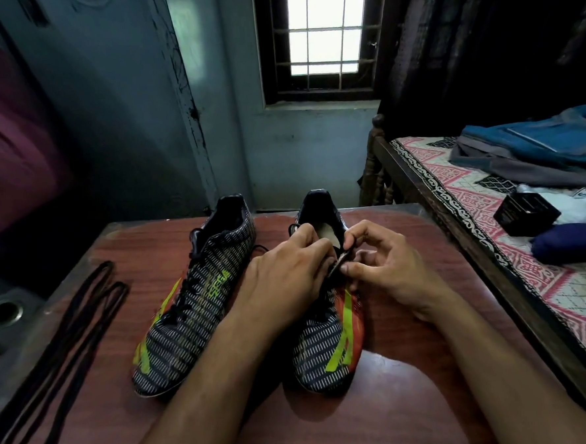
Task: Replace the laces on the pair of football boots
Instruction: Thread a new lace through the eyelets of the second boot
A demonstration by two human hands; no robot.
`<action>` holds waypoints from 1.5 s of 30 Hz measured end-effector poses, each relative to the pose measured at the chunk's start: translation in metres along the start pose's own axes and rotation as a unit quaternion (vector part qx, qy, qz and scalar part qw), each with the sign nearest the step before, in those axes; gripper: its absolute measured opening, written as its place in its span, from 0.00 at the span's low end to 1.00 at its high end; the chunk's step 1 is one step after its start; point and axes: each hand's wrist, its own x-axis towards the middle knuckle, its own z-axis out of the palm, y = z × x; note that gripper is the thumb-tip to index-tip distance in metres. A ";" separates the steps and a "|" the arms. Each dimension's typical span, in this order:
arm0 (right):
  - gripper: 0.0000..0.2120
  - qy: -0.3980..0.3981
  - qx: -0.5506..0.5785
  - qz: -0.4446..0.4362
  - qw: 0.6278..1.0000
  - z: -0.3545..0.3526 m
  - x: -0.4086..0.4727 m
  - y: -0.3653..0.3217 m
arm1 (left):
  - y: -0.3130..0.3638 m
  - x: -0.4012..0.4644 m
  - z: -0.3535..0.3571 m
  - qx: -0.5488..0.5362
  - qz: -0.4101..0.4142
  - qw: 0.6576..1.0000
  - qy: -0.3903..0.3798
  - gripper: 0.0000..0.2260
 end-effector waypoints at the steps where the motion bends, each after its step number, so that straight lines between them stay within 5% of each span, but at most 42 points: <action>1: 0.15 -0.002 0.000 -0.002 1.000 0.000 0.000 0.001 | 0.000 -0.001 -0.001 0.008 0.001 1.000 0.004 0.13; 16: 0.13 0.002 -0.011 0.005 1.000 0.004 0.000 0.002 | -0.005 0.000 -0.001 0.044 0.014 0.999 0.012 0.13; 24: 0.20 0.007 -0.013 -0.015 1.000 0.006 0.001 0.004 | -0.010 0.005 0.014 -0.155 -0.017 0.984 0.087 0.06; 32: 0.30 0.045 -0.025 -0.017 0.999 0.011 0.000 0.002 | -0.020 0.006 0.010 -0.292 -0.010 0.954 0.072 0.24; 40: 0.32 0.017 -0.079 -0.019 0.997 0.007 0.002 0.000 | -0.020 0.008 0.013 -0.270 -0.012 0.961 0.055 0.22; 45: 0.28 0.030 -0.066 0.001 0.997 0.001 0.001 -0.001 | -0.021 0.005 0.023 -0.220 0.015 0.966 0.132 0.21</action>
